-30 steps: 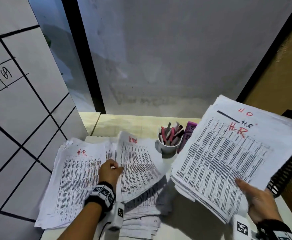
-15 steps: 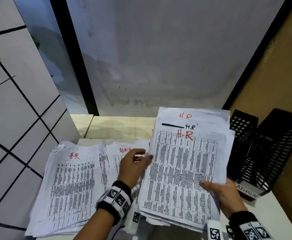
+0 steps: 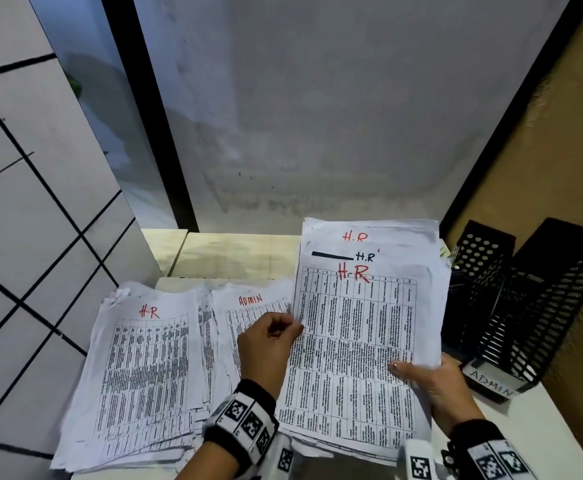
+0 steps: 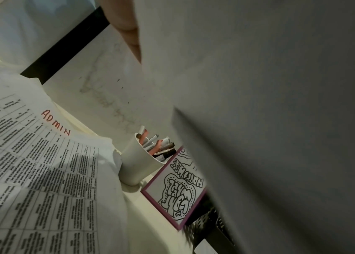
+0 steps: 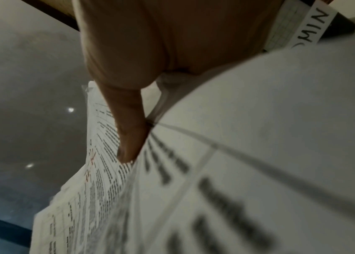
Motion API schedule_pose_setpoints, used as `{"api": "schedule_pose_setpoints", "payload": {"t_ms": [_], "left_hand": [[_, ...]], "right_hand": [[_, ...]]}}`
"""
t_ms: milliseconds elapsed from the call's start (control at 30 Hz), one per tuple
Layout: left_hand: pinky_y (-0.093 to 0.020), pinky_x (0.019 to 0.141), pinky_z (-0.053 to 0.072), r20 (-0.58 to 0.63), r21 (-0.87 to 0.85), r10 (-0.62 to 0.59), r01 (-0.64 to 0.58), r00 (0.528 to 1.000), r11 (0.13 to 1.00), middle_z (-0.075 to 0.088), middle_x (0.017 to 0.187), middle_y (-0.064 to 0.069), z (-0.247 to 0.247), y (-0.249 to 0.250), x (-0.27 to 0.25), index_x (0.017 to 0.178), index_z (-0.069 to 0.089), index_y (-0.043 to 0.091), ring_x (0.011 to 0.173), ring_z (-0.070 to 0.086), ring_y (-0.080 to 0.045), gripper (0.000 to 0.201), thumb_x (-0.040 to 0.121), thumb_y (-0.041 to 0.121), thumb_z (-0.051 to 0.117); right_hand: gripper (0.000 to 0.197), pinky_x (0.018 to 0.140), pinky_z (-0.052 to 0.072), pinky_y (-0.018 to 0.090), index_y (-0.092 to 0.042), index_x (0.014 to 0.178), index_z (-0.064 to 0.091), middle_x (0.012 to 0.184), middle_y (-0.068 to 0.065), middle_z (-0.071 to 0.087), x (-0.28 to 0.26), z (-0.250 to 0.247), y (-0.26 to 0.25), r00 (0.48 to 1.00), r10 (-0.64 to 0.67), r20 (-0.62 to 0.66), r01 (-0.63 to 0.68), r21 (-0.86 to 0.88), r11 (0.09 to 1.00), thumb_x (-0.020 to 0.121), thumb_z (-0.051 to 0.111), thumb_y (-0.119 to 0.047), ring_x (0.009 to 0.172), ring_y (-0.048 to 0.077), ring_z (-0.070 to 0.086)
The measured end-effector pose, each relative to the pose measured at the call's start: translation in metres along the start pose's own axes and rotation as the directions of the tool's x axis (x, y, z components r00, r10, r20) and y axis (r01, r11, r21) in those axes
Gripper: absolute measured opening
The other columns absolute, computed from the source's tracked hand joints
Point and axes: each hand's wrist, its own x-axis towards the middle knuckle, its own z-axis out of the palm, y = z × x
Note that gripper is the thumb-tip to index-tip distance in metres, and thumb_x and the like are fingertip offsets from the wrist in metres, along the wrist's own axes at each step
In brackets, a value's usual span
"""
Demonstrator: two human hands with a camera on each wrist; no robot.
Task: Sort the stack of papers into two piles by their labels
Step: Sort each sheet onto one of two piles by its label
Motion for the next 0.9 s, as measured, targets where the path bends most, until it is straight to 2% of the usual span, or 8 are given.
{"api": "schedule_pose_setpoints", "payload": {"t_ms": [200, 300, 500, 600, 667, 733, 800, 900], "left_hand": [[-0.016, 0.074, 0.054, 0.021, 0.040, 0.140, -0.141, 0.990, 0.989, 0.073, 0.082, 0.006, -0.004, -0.003, -0.004, 0.093, 0.072, 0.026, 0.080, 0.069, -0.004, 0.026, 0.081, 0.003, 0.072], [-0.020, 0.078, 0.055, 0.048, 0.082, 0.213, -0.216, 0.976, 0.973, 0.072, 0.090, 0.007, -0.006, -0.006, -0.006, 0.110, 0.070, 0.018, 0.085, 0.068, -0.004, 0.029, 0.085, 0.004, 0.068], [-0.037, 0.070, 0.060, 0.063, 0.141, 0.360, -0.366, 0.931, 0.920, 0.075, 0.087, 0.009, -0.015, -0.012, -0.007, 0.092, 0.075, 0.026, 0.078, 0.070, -0.008, 0.032, 0.080, -0.004, 0.071], [-0.027, 0.088, 0.055, 0.082, 0.164, 0.474, -0.481, 0.877, 0.861, 0.070, 0.113, 0.006, -0.016, -0.019, -0.010, 0.088, 0.074, 0.022, 0.107, 0.064, -0.004, 0.033, 0.076, -0.009, 0.072], [-0.015, 0.090, 0.049, 0.138, 0.162, 0.504, -0.521, 0.853, 0.838, 0.065, 0.122, 0.009, -0.018, -0.017, -0.015, 0.081, 0.070, 0.018, 0.118, 0.056, -0.001, 0.027, 0.076, -0.007, 0.070], [-0.014, 0.088, 0.047, 0.240, 0.113, 0.459, -0.494, 0.855, 0.862, 0.068, 0.113, 0.015, -0.021, -0.010, -0.021, 0.071, 0.063, 0.024, 0.113, 0.059, -0.003, 0.024, 0.077, 0.001, 0.061], [-0.026, 0.086, 0.045, 0.325, 0.080, 0.362, -0.406, 0.874, 0.910, 0.073, 0.089, 0.015, -0.021, -0.002, -0.025, 0.063, 0.064, 0.029, 0.097, 0.063, -0.008, 0.025, 0.078, 0.013, 0.053], [-0.030, 0.085, 0.044, 0.287, 0.106, 0.122, -0.158, 0.950, 0.982, 0.062, 0.054, 0.008, -0.012, 0.007, -0.020, 0.057, 0.071, 0.017, 0.069, 0.059, -0.011, 0.035, 0.086, 0.028, 0.055]], "right_hand": [[0.109, 0.083, 0.055, 0.055, 0.007, 0.101, 0.062, 0.094, 0.033, 0.068, 0.000, 0.002, 0.001, 1.000, 0.005, 0.010, -0.005, -0.002, 1.000, 0.007, 0.098, -0.035, 0.081, 0.041, 0.067], [0.111, 0.074, 0.059, 0.046, 0.004, 0.104, 0.062, 0.090, 0.024, 0.072, 0.000, 0.003, 0.001, 0.999, -0.012, 0.033, 0.011, 0.010, 1.000, 0.007, 0.098, -0.034, 0.078, 0.037, 0.070], [0.111, 0.074, 0.055, 0.042, 0.001, 0.105, 0.062, 0.093, 0.022, 0.074, 0.002, 0.002, 0.002, 0.998, -0.024, 0.052, 0.021, 0.051, 0.998, 0.005, 0.098, -0.034, 0.081, 0.036, 0.072], [0.112, 0.082, 0.054, 0.047, 0.001, 0.105, 0.062, 0.092, 0.021, 0.074, 0.003, 0.003, 0.003, 0.999, -0.019, 0.041, 0.016, 0.060, 0.998, 0.004, 0.097, -0.034, 0.083, 0.038, 0.071], [0.109, 0.075, 0.055, 0.043, 0.001, 0.102, 0.063, 0.089, 0.021, 0.074, 0.004, 0.003, 0.003, 0.999, -0.020, 0.031, 0.018, 0.054, 0.998, 0.004, 0.097, -0.034, 0.080, 0.037, 0.071], [0.100, 0.071, 0.056, 0.041, 0.002, 0.101, 0.063, 0.089, 0.023, 0.073, 0.005, 0.004, 0.005, 0.999, -0.027, 0.031, 0.025, 0.044, 0.999, 0.012, 0.098, -0.029, 0.077, 0.037, 0.071], [0.074, 0.074, 0.056, 0.044, 0.007, 0.103, 0.062, 0.093, 0.029, 0.071, 0.008, 0.003, 0.006, 0.999, -0.021, 0.030, 0.020, 0.036, 0.999, 0.039, 0.094, -0.009, 0.080, 0.041, 0.070], [0.026, 0.080, 0.053, 0.051, 0.011, 0.097, 0.065, 0.087, 0.025, 0.073, 0.009, 0.003, 0.006, 1.000, -0.021, -0.021, 0.020, -0.014, 1.000, 0.072, 0.065, 0.017, 0.076, 0.038, 0.069]]}}
